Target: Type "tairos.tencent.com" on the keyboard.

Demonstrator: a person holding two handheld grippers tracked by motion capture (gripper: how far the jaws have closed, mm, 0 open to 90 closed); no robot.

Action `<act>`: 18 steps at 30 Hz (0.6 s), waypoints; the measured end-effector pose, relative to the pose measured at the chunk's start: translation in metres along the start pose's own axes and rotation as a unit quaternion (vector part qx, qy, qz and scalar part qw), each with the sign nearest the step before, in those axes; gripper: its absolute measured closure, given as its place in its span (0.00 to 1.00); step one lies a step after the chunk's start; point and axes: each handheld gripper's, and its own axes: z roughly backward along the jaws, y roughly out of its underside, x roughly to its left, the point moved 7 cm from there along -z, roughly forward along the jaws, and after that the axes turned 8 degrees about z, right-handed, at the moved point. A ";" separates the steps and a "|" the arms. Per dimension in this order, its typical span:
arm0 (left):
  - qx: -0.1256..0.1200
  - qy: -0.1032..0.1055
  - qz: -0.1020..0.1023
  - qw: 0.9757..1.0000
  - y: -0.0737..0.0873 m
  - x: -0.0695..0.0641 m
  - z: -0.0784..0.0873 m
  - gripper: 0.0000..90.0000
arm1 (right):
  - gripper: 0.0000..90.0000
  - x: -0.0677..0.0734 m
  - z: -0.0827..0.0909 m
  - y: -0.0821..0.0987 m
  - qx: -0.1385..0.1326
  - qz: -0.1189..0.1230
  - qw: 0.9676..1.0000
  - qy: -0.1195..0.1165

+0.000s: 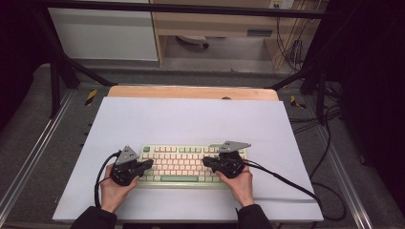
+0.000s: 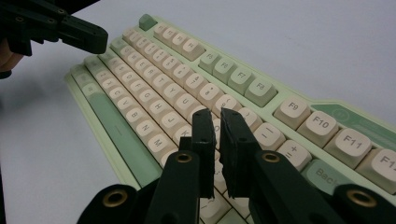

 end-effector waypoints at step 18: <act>0.001 0.001 0.000 1.000 0.000 0.000 -0.001 1.00 | 1.00 0.010 -0.034 -0.009 0.019 0.008 1.000 -0.005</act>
